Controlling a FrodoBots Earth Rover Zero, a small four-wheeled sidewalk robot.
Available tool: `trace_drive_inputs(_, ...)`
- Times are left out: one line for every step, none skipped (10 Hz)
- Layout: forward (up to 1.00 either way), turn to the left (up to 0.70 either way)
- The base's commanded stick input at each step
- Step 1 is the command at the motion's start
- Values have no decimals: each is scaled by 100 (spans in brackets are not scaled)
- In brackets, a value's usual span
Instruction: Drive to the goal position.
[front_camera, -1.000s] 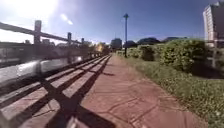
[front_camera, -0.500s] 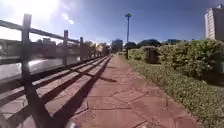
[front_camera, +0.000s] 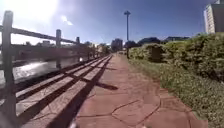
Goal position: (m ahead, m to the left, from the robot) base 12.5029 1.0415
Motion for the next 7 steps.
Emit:
trace_drive_inputs(85, 0)
trace_drive_inputs(85, 0)
trace_drive_inputs(85, 0)
trace_drive_inputs(85, 0)
trace_drive_inputs(85, 0)
trace_drive_inputs(85, 0)
trace_drive_inputs(85, 0)
